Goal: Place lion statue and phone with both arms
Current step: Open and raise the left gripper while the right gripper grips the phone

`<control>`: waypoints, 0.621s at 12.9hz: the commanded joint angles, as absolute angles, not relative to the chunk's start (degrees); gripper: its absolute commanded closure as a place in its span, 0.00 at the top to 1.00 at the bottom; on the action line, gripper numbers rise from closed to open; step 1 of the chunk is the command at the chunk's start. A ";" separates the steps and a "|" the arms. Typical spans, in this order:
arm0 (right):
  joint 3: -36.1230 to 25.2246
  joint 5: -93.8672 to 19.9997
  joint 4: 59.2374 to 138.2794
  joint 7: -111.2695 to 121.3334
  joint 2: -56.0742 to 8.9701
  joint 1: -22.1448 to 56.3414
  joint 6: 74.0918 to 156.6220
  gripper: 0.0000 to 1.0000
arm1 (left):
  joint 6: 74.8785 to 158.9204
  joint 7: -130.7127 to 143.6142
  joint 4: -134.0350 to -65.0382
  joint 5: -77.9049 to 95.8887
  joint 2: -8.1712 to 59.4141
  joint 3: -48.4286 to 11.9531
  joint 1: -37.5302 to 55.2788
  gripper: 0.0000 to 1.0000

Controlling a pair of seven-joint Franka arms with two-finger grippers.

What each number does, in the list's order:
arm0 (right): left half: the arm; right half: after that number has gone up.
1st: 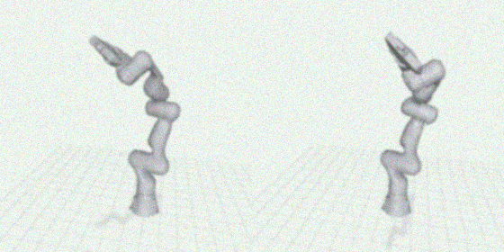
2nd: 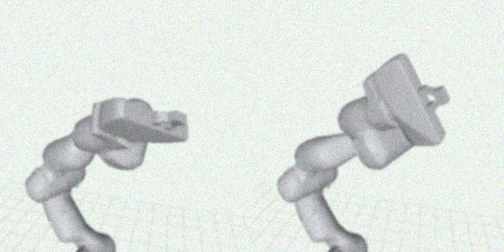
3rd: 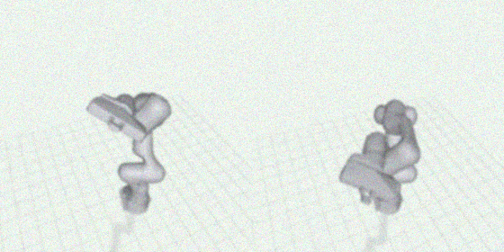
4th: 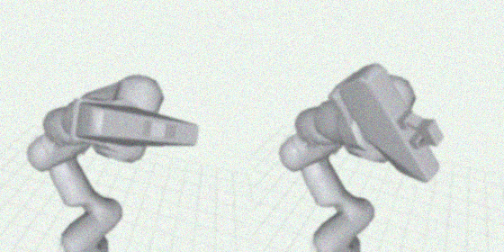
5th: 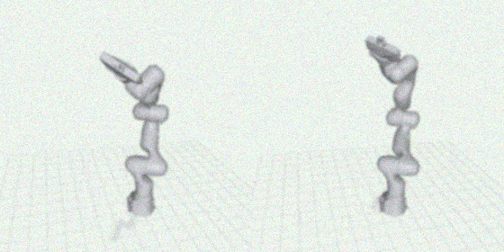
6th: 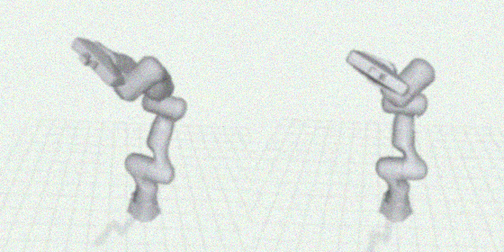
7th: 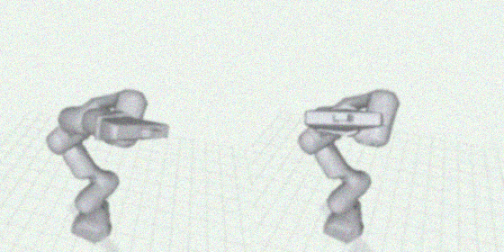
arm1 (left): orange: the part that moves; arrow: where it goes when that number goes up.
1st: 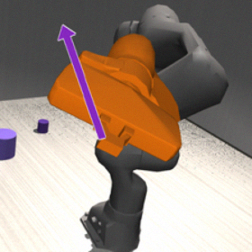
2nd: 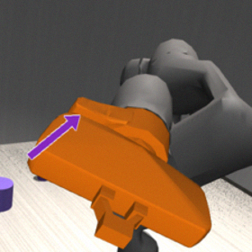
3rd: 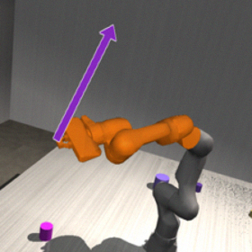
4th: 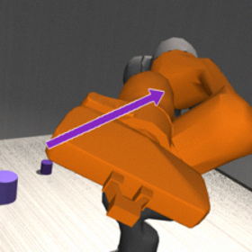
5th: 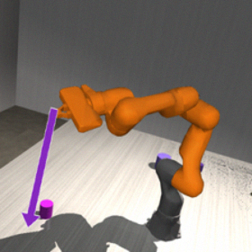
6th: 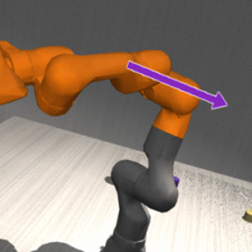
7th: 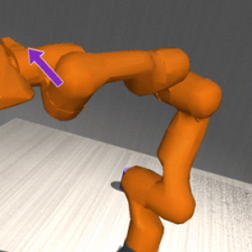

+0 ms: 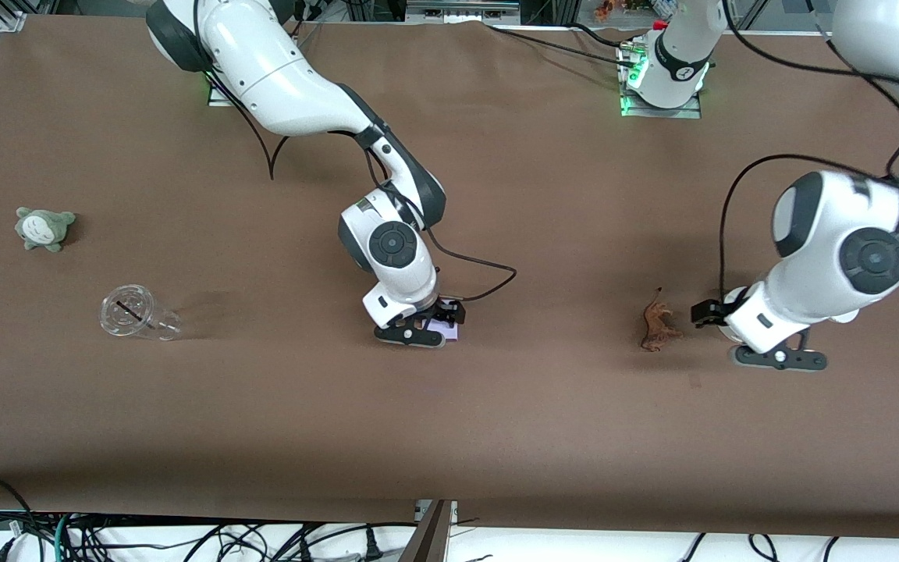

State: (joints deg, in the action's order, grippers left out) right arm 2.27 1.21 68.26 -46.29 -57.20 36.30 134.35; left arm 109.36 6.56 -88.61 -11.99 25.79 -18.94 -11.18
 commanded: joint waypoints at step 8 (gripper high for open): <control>1.49 2.64 65.57 -34.20 -60.12 37.00 137.55 0.85 | 92.70 5.28 -79.95 -4.57 12.78 -17.17 -8.80 1.00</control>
